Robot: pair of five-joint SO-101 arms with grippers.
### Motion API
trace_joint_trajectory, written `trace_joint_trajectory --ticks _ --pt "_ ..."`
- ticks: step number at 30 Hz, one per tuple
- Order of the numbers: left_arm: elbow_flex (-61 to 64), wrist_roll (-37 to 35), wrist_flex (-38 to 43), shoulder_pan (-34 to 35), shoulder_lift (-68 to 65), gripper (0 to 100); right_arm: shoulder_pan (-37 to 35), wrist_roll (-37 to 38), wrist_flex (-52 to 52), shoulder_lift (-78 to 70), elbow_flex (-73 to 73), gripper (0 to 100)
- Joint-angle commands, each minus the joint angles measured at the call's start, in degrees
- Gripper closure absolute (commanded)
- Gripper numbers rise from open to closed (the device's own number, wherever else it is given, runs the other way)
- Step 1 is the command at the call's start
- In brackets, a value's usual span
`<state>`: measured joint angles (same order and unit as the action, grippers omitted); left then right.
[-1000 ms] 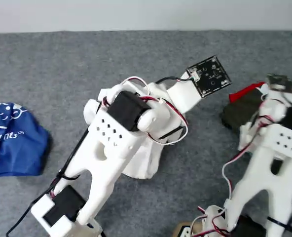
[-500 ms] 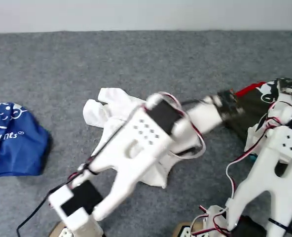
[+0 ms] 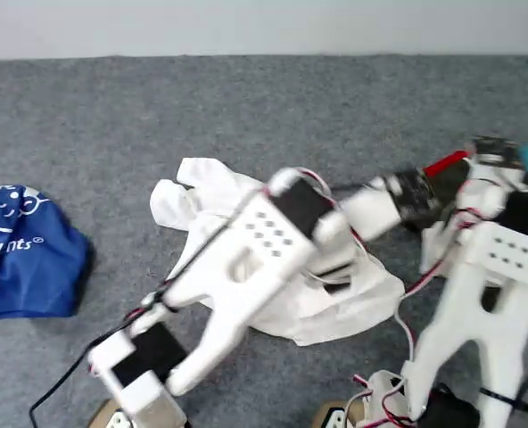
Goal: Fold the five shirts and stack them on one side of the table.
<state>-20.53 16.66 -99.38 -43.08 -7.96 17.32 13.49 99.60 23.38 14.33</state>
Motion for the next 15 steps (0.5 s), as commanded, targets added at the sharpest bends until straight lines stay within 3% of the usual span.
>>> trace_joint_trajectory --ticks 1,5,10,15 --pt "-0.3 0.8 -1.2 9.1 10.5 78 -8.1 3.1 0.3 1.8 0.4 72.1" --pt "6.2 0.8 -1.1 23.0 17.1 78 -18.7 3.5 -2.5 1.5 0.5 72.1" --pt "13.5 0.8 -1.1 40.6 22.3 78 -38.0 3.4 -6.1 1.0 0.5 72.1" --pt "23.0 0.8 -1.1 51.3 25.1 78 -53.9 5.7 -9.5 -2.3 7.6 72.1"
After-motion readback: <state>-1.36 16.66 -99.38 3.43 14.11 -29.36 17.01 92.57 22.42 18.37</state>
